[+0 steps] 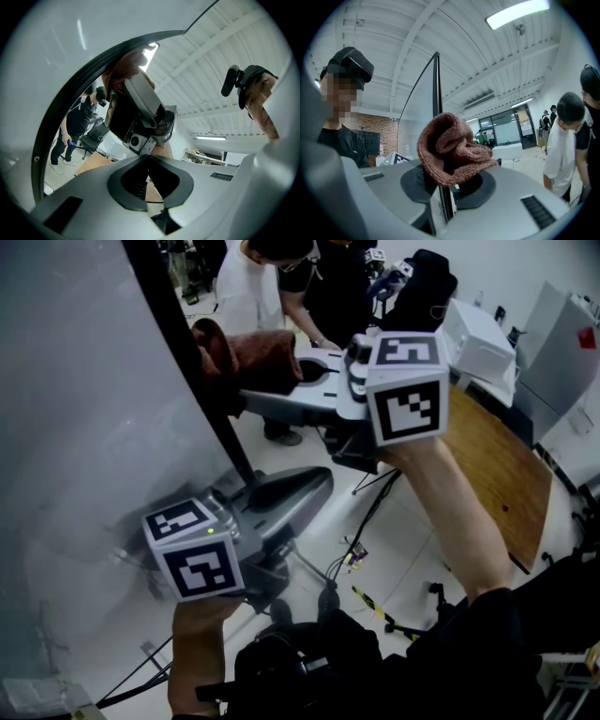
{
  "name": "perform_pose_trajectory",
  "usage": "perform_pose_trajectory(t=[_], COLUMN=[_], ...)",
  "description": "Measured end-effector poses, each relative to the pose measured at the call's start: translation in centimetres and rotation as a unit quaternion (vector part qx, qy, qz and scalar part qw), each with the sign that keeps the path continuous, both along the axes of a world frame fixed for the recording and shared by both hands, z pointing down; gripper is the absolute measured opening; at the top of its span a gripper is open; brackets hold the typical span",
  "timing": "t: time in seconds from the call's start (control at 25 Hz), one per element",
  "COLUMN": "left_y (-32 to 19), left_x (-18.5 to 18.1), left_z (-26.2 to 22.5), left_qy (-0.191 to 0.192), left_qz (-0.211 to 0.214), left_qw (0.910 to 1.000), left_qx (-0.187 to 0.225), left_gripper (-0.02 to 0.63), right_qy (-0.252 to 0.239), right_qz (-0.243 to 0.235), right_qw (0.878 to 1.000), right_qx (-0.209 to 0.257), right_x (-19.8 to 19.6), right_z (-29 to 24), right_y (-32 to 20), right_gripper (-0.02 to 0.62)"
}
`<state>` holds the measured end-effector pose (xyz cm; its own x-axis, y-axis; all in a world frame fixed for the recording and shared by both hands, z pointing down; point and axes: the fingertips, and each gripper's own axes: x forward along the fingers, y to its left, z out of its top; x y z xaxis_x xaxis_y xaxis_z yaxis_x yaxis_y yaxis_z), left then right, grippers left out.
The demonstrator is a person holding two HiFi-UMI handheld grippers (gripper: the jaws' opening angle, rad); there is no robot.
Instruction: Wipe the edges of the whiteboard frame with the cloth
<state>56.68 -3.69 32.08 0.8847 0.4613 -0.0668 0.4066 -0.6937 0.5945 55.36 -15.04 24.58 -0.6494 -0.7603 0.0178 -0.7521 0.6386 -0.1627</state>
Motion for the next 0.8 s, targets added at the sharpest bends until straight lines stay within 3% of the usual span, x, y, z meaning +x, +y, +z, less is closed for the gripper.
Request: perform_pose_trajectory(t=[0.8], left_y=[0.5], left_x=[0.0], left_z=[-0.3], left_qy=[-0.021], left_qz=[0.011], left_qw=[0.9997], left_qx=[0.002], left_gripper=[-0.003], right_qy=[-0.007], right_qz=[0.009], right_qw=[1.0], right_qx=[-0.017], right_x=[0.5], right_z=[1.0], right_y=[-0.2], right_gripper=[0.078])
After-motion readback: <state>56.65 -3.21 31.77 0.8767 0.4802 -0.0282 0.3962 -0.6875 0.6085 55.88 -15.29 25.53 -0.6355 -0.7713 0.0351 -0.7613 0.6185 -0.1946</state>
